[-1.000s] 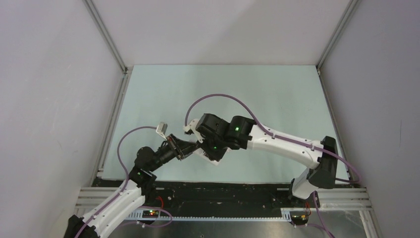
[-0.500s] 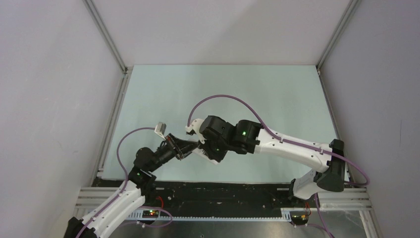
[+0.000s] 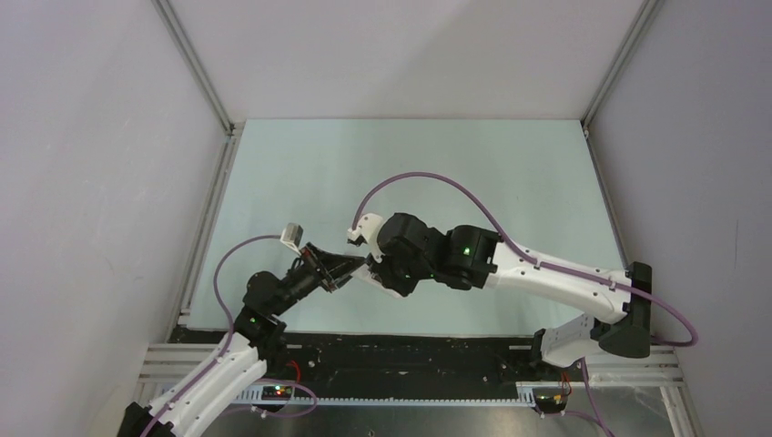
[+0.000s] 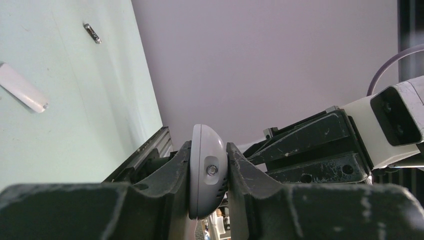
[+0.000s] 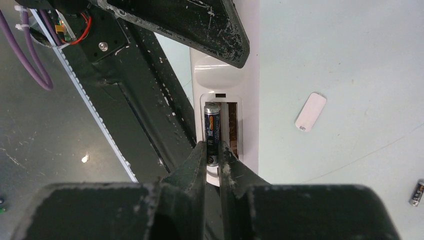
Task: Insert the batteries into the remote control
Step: Load the battery into the remote control.
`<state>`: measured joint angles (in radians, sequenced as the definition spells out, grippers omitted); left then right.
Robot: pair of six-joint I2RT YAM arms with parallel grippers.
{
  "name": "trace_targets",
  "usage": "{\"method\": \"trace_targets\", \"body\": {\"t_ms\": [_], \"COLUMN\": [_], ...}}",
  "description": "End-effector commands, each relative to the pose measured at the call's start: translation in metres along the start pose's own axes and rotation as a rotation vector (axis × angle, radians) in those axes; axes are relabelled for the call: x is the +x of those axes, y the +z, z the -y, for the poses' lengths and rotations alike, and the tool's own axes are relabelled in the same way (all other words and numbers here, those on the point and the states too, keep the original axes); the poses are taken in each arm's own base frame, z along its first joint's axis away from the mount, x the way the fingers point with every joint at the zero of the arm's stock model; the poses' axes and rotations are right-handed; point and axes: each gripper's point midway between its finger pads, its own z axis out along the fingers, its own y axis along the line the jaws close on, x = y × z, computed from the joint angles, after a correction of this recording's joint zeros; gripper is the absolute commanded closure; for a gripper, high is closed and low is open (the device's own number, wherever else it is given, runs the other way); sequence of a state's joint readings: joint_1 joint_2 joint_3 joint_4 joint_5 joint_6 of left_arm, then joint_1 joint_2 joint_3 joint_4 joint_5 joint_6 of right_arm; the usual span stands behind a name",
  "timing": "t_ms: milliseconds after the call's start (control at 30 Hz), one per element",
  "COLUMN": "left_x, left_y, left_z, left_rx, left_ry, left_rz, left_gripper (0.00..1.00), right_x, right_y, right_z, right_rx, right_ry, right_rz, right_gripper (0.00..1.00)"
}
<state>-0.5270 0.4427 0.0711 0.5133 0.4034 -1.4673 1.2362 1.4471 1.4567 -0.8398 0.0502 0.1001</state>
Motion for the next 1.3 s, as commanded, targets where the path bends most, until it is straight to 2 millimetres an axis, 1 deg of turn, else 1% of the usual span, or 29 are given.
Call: {"method": "trace_targets", "body": {"t_ms": [0,333,567,733,933,1100,1267], "left_x": [-0.001,-0.002,-0.002,-0.002,-0.003,-0.003,-0.002], "left_y": [-0.005,-0.005,-0.004,-0.001,0.003,0.005,0.006], "left_z": [0.078,0.087,0.082,0.066,0.048,0.039,0.031], "left_rx": [0.228,0.247,0.235,0.195,0.151,0.124,0.098], "left_ry": [-0.002,-0.011,0.006,0.018,0.036,0.049,0.063], "left_rz": [-0.014,-0.012,-0.010,-0.009,-0.003,-0.005,-0.007], "left_gripper": [1.00,1.00,1.00,1.00,1.00,1.00,1.00], "right_x": [-0.015,-0.011,-0.007,-0.016,-0.026,-0.018,-0.014], "right_y": [-0.001,-0.001,-0.004,-0.015,-0.035,-0.043,-0.044], "right_z": [0.008,0.010,0.011,0.009,0.004,0.003,0.001], "right_rx": [0.047,0.052,0.055,0.044,0.008,-0.011,-0.021], "right_ry": [-0.007,-0.022,-0.024,-0.018,0.004,0.017,0.032], "right_rz": [0.081,0.079,0.067,0.115,0.181,0.147,0.114], "right_gripper": [0.85,0.83,0.85,0.89,0.93,0.93,0.93]}}
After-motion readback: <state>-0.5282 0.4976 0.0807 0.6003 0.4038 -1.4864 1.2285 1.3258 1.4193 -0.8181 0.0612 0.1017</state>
